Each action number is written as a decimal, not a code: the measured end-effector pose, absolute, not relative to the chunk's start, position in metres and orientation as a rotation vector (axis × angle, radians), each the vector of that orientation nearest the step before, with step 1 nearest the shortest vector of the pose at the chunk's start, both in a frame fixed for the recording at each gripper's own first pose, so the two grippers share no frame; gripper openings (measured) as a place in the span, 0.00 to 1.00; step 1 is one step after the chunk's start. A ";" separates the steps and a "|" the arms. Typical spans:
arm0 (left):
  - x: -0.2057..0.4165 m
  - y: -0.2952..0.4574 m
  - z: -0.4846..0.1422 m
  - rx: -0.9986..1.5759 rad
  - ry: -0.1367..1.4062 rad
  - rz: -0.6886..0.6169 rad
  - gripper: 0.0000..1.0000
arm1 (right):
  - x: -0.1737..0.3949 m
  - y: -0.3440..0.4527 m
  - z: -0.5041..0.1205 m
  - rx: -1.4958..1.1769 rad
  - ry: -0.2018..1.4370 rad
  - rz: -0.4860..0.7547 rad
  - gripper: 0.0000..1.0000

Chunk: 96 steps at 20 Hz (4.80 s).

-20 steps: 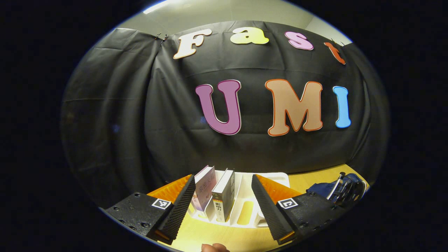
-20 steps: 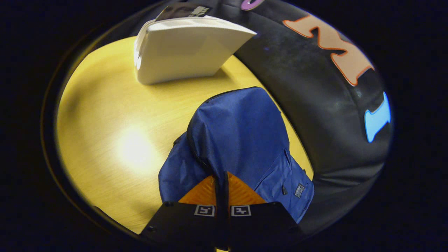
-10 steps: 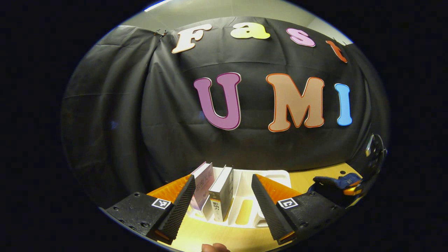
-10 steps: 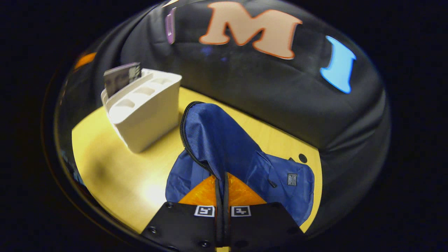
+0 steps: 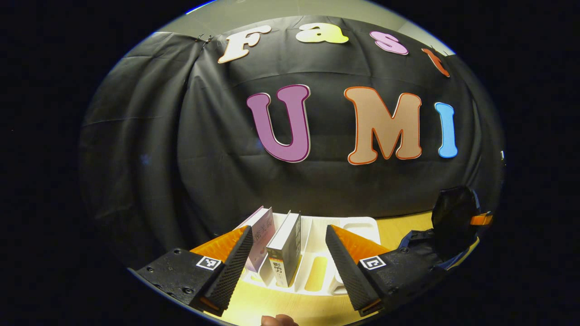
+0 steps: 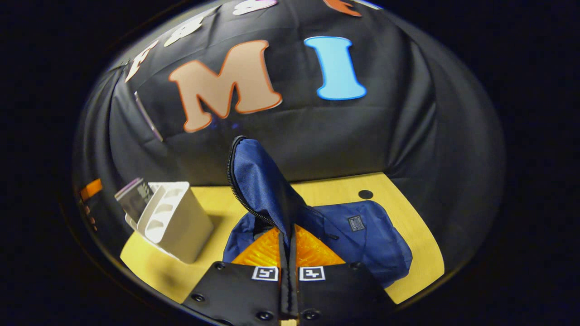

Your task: Open the schoolbag, grab two books from the bookshelf and put them into the schoolbag.

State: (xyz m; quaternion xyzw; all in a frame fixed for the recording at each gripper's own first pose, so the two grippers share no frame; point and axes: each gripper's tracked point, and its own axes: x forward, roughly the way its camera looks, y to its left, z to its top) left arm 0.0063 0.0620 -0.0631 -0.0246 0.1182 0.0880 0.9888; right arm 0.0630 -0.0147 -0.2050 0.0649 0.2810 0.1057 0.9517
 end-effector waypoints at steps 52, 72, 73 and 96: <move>0.106 0.080 -0.225 0.185 1.081 -0.185 0.36 | 0.061 -0.036 -0.203 0.293 0.524 0.116 0.04; 0.103 0.135 -0.084 -0.104 0.790 -0.135 0.34 | 0.059 -0.036 -0.199 0.275 0.513 0.116 0.03; 0.104 0.138 -0.081 -0.144 0.780 -0.133 0.34 | 0.059 -0.036 -0.199 0.275 0.512 0.115 0.03; 0.088 0.071 -0.050 -0.955 0.683 -0.354 0.34 | 0.058 -0.037 -0.197 0.256 0.510 0.115 0.03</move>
